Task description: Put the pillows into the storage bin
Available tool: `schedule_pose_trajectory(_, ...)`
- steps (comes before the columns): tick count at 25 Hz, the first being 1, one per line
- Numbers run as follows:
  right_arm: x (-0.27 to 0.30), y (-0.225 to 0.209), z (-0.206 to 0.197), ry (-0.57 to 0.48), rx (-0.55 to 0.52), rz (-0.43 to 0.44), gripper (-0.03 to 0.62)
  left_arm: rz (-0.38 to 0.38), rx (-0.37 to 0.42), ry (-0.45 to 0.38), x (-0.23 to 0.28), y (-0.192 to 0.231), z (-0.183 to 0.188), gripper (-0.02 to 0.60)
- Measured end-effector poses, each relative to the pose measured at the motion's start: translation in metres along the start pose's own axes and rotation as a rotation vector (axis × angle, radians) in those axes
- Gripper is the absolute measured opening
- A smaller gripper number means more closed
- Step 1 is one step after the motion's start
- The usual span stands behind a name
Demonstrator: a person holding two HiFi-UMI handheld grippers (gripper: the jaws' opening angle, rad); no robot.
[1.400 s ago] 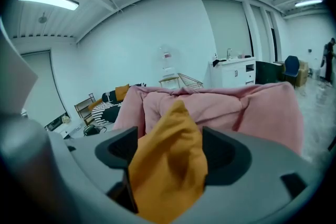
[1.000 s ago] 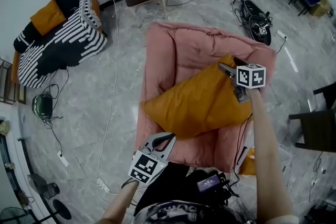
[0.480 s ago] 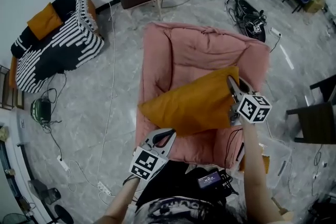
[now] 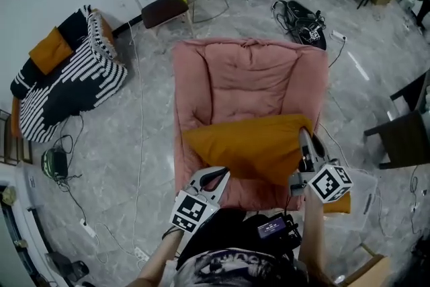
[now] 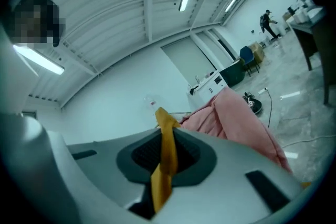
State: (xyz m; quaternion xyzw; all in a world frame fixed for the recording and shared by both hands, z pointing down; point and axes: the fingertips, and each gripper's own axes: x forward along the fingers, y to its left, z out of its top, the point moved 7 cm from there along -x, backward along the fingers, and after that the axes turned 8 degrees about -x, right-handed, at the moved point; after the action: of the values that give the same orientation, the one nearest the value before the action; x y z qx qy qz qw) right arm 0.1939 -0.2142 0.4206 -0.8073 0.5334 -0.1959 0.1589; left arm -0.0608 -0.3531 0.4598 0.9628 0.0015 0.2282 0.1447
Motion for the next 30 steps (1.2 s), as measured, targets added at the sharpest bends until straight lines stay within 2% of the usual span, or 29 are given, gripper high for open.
schedule_pose_trajectory(4,-0.035,0.015,0.027,-0.079,0.023,-0.004,0.020,-0.028,-0.015,-0.001,-0.003,-0.003,0.001,0.014)
schedule_pose_trajectory(8,-0.074,0.031,0.064,-0.158,-0.033,-0.013,0.017,-0.076,0.007,0.007,0.007,-0.009,0.005,0.014)
schedule_pose_trajectory(11,-0.108,0.027,0.089,-0.246,-0.037,-0.077,0.017,-0.124,0.030,0.013,0.021,-0.017,0.008,0.014)
schedule_pose_trajectory(15,-0.161,0.024,0.126,-0.341,-0.137,-0.192,0.017,-0.197,0.074,0.019,0.040,-0.035,0.018,0.014)
schedule_pose_trajectory(17,-0.190,0.019,0.138,-0.393,-0.151,-0.259,0.017,-0.233,0.097,0.021,0.049,-0.045,0.023,0.014)
schedule_pose_trajectory(24,-0.293,0.010,0.163,-0.567,-0.132,-0.406,0.017,-0.344,0.159,0.060,0.078,-0.088,0.030,0.014)
schedule_pose_trajectory(30,-0.383,0.010,0.183,-0.654,-0.213,-0.507,0.017,-0.411,0.211,0.088,0.106,-0.141,0.028,0.014)
